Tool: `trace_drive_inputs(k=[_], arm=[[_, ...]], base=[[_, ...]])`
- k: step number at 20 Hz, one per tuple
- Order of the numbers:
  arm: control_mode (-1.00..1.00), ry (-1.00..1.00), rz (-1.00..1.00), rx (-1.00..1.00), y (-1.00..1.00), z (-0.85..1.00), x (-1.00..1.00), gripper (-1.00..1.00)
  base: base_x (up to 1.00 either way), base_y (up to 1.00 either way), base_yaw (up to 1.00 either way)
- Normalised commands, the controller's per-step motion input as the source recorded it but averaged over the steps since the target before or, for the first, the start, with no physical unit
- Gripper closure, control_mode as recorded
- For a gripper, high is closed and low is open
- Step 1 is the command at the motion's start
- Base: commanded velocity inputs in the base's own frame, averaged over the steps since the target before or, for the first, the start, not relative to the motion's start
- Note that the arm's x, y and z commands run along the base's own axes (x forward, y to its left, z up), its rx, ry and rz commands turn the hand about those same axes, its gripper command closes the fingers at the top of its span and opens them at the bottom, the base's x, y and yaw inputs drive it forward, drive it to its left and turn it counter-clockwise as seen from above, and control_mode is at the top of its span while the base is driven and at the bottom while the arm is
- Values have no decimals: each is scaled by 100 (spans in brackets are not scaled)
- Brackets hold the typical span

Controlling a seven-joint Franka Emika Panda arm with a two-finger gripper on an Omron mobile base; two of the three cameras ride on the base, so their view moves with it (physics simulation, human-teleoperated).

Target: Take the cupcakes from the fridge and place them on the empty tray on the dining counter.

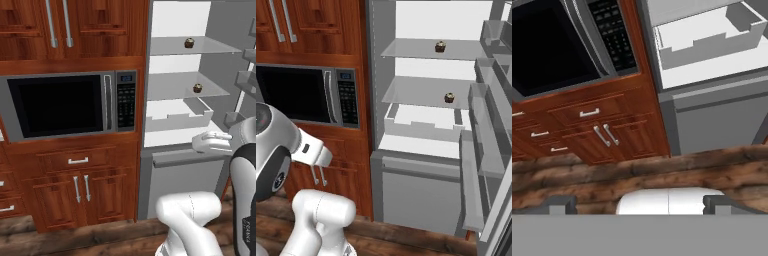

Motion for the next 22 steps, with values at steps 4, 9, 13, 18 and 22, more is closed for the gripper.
trace_drive_inputs(k=[4, 9, 13, 18, 22], arm=[[-100, 1, 0, 0, -15, 0, 13, -100], [-100, 0, 0, 0, -29, 0, 6, -100], [-100, 0, 0, 0, -29, 0, 2, -100], [100, 1, 0, 0, -11, 0, 4, -100], [100, 0, 0, 0, 0, 0, 0, -100]], base=[[0, 0, 0], [0, 0, 0], [0, 0, 0], [0, -9, 0], [0, -31, 0]])
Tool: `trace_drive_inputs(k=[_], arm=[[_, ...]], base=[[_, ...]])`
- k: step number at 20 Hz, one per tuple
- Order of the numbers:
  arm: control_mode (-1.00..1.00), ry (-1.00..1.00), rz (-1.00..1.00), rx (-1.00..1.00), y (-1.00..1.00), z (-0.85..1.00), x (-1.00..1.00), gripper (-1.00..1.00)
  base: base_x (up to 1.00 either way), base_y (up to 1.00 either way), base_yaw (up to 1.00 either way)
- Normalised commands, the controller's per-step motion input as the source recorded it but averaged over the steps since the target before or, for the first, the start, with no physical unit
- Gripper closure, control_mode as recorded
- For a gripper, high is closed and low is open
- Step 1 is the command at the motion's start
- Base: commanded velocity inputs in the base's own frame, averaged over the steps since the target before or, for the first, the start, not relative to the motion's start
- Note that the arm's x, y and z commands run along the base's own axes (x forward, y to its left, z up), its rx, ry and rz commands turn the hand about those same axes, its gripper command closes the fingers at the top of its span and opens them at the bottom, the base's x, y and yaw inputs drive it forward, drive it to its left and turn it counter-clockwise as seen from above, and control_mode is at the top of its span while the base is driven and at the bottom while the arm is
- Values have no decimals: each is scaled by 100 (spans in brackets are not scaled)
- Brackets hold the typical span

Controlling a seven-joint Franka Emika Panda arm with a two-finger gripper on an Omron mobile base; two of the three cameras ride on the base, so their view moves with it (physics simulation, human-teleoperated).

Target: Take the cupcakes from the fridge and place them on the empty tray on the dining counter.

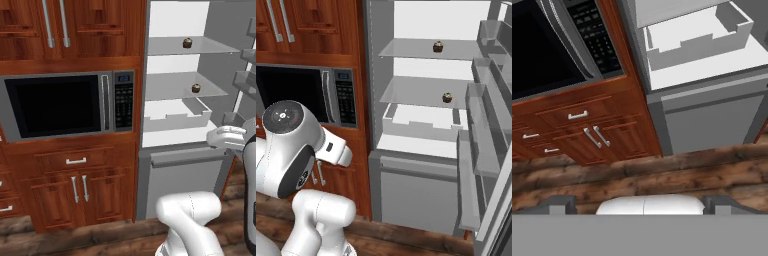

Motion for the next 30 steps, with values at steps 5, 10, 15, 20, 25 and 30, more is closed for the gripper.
trace_drive_inputs(k=[5, 10, 15, 20, 25, 30], arm=[[100, 0, 0, 0, 0, 0, 0, -100], [100, 0, 0, 0, 0, 0, 0, -100], [100, 0, 0, 0, 0, 0, 0, -100], [100, 0, 0, 0, 0, 0, 0, -100], [100, 0, 0, 0, 0, 0, 0, -100], [100, 0, 0, 0, 0, 0, 0, -100]], base=[[0, 5, -4], [3, -7, -8], [9, -39, -10], [29, -50, -7], [61, -30, -6], [90, -2, -4]])
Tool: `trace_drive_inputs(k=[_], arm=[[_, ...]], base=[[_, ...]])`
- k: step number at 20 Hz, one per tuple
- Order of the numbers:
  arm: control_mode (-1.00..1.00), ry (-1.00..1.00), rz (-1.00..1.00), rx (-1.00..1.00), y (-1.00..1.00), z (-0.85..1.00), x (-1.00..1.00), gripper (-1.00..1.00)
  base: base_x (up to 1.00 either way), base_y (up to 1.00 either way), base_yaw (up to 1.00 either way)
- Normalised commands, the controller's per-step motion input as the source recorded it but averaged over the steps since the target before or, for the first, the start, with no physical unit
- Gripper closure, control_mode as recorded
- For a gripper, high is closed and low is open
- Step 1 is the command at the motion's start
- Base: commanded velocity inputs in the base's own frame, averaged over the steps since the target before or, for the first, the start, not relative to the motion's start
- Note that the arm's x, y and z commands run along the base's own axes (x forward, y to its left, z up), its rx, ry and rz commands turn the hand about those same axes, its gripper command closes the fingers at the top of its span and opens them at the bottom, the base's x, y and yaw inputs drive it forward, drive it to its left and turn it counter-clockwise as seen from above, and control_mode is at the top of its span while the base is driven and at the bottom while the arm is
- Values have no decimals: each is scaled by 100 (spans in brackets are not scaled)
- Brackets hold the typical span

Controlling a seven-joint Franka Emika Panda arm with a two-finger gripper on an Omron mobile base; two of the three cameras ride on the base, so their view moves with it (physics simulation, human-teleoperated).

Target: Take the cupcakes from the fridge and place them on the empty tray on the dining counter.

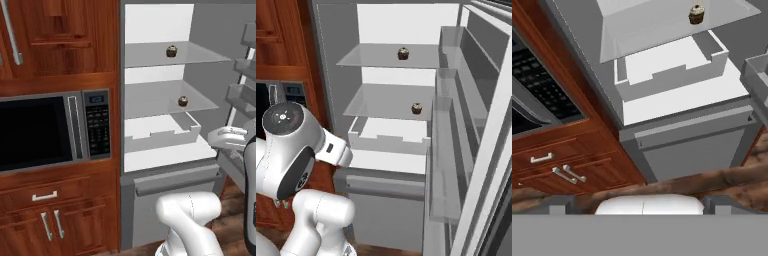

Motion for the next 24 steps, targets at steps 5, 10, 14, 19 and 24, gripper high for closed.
trace_drive_inputs(k=[5, 10, 14, 19, 24], arm=[[100, 0, 0, 0, 0, 0, 0, -100], [100, 0, 0, 0, 0, 0, 0, -100], [100, 0, 0, 0, 0, 0, 0, -100], [100, 0, 0, 0, 0, 0, 0, -100], [100, 0, 0, 0, 0, 0, 0, -100]], base=[[85, -22, -4], [83, -28, -3], [89, -28, -2], [92, -31, 0], [98, -37, 0]])
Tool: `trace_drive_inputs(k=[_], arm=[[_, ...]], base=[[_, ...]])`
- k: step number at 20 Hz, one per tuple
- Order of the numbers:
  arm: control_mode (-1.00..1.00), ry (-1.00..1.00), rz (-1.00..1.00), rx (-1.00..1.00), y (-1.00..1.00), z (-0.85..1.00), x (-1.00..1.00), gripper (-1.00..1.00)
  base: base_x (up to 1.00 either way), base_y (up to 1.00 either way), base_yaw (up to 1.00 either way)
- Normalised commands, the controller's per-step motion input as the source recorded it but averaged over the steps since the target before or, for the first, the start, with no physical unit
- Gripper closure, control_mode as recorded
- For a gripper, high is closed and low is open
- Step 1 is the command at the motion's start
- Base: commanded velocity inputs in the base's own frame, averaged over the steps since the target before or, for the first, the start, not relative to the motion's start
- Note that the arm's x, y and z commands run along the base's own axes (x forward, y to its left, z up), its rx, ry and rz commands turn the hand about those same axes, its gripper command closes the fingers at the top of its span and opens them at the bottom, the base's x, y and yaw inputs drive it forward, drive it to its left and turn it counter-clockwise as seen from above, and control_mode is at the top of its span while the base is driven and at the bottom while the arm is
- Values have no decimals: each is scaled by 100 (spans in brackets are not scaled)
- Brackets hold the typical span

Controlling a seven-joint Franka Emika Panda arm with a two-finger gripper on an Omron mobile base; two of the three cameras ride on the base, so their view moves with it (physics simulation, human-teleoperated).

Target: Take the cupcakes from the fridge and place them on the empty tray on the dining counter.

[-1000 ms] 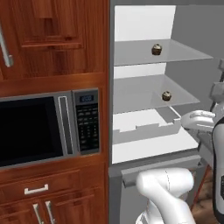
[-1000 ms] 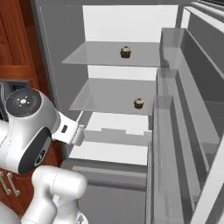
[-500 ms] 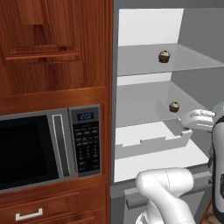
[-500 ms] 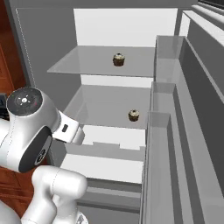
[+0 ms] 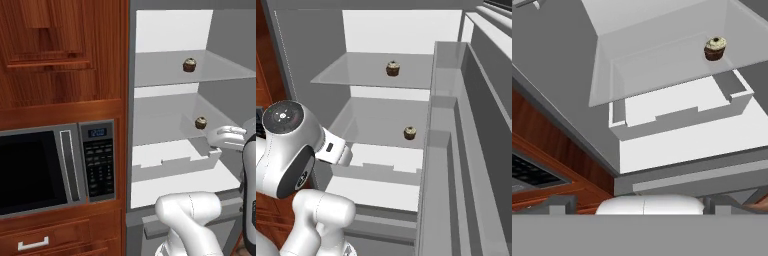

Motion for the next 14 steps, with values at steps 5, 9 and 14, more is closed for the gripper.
trace_drive_inputs(k=[5, 9, 14], arm=[[100, 0, 0, 0, 0, 0, 0, -100], [100, 0, 0, 0, 0, 0, 0, -100], [-100, 0, 1, 0, -4, 0, 2, -100]], base=[[69, -28, 0], [38, -6, 1], [9, 0, 1]])
